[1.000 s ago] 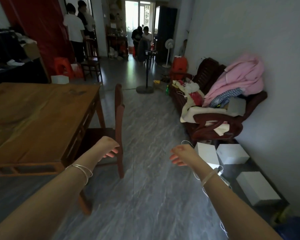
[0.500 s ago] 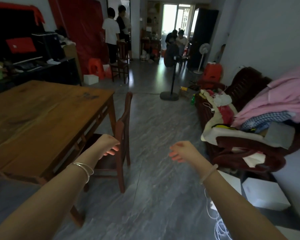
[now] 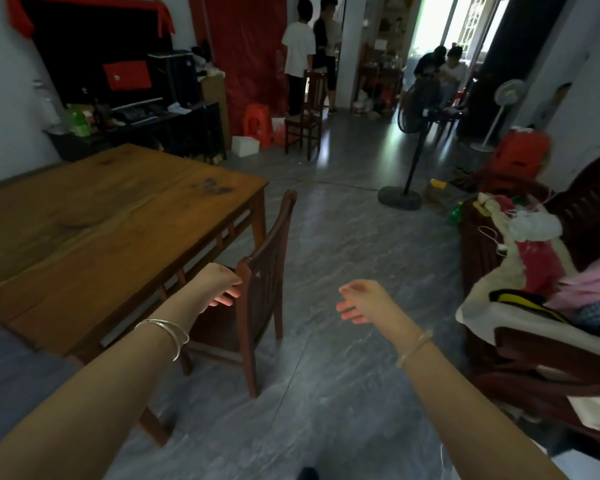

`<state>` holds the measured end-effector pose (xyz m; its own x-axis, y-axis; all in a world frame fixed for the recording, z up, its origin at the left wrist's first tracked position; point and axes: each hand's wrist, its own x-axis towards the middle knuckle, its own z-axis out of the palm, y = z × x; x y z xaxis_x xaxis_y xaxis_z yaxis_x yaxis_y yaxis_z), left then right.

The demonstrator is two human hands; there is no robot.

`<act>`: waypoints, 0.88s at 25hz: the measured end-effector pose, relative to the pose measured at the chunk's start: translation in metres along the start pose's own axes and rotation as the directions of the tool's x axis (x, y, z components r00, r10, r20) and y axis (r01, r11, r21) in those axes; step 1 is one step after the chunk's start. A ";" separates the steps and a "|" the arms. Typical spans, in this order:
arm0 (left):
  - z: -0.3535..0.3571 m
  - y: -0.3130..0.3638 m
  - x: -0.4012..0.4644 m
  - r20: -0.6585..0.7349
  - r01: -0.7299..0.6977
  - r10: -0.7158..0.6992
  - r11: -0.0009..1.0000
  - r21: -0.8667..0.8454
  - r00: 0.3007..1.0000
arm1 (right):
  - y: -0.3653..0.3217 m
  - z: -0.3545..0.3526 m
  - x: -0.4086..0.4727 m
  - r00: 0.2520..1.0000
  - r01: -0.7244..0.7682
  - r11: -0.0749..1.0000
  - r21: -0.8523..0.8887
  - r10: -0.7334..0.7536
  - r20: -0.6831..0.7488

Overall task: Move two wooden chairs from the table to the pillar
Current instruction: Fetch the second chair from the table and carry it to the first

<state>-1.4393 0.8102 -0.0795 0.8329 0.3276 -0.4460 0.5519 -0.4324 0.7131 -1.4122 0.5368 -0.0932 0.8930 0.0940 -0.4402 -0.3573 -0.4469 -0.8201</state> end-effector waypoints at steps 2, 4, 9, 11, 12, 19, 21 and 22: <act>0.003 0.013 0.031 -0.042 0.002 -0.002 1.000 -0.021 0.999 | -0.009 -0.004 0.031 1.000 0.022 1.000 -0.003 -0.022 0.011; 0.004 0.025 0.062 -0.090 0.014 -0.018 0.999 -0.043 0.996 | -0.018 -0.008 0.062 0.999 0.035 0.999 -0.026 -0.034 0.032; -0.001 0.062 0.131 -0.132 0.079 -0.087 0.995 -0.068 0.987 | -0.058 -0.033 0.141 0.996 0.070 0.995 -0.069 -0.065 0.064; -0.005 0.077 0.152 -0.141 0.085 -0.095 0.994 -0.075 0.985 | -0.074 -0.041 0.169 0.994 0.081 0.994 -0.075 -0.075 0.077; -0.006 0.084 0.160 -0.136 0.090 -0.100 0.993 -0.079 0.986 | -0.081 -0.045 0.182 0.993 0.084 0.993 -0.082 -0.077 0.088; -0.013 0.116 0.209 -0.180 0.152 -0.171 0.982 -0.114 0.969 | -0.117 -0.055 0.279 0.973 0.149 0.979 -0.141 -0.119 0.200; -0.013 0.122 0.222 -0.206 0.181 -0.206 0.975 -0.131 0.957 | -0.127 -0.060 0.309 0.962 0.173 0.970 -0.170 -0.130 0.239; -0.012 0.124 0.228 -0.215 0.194 -0.222 0.970 -0.144 0.951 | -0.132 -0.063 0.324 0.956 0.192 0.963 -0.188 -0.140 0.258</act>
<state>-1.1820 0.8410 -0.0866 0.6607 0.5880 -0.4666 0.6914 -0.2347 0.6833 -1.0583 0.5698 -0.1043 0.8331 0.3820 -0.4000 -0.1212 -0.5796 -0.8059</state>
